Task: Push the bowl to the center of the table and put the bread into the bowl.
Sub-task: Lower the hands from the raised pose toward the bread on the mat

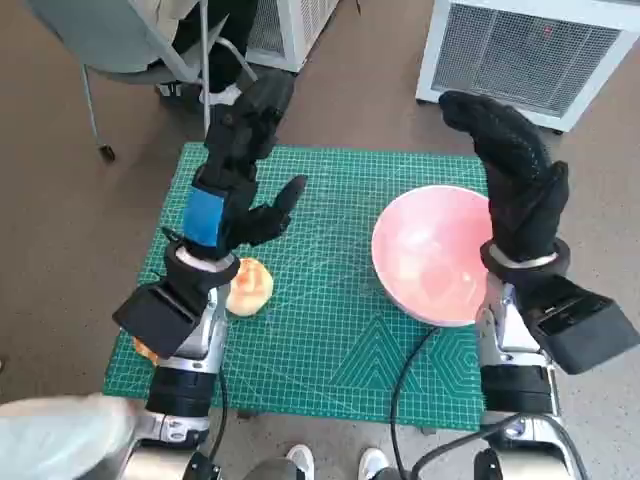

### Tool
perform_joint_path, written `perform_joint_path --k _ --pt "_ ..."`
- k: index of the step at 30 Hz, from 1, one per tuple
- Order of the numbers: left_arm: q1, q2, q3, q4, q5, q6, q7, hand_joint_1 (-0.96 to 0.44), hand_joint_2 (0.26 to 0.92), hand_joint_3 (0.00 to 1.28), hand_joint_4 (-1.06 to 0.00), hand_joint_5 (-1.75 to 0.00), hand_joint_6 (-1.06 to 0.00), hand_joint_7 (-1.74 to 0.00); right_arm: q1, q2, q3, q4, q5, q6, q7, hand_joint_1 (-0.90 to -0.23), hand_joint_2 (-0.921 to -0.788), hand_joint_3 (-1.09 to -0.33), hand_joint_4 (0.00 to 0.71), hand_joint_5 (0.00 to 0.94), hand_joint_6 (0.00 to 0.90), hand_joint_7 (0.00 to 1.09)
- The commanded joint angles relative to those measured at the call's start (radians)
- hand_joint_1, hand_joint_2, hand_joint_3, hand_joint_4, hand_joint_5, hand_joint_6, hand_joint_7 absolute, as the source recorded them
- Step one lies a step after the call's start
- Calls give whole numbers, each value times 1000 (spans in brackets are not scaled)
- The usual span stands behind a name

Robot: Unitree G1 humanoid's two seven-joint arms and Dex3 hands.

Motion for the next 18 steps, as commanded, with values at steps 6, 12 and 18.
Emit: perform_joint_path --k 6,12,18 --pt "-23 1 5 3 -15 4 -8 -356 921 510 -216 -47 1 -663 7 -5 -9 28 -5 -8 2 -605 -921 -737 365 0 331 79" --pt "-22 -2 5 2 -22 6 -12 -353 921 512 -214 -47 1 -679 8 -5 -11 31 -8 -11 0 -605 -921 -736 365 0 330 80" --pt "-23 -4 7 4 -29 7 -17 -347 921 513 -212 -48 1 -688 10 -5 -11 32 -11 -12 -1 -605 -921 -736 365 0 330 81"
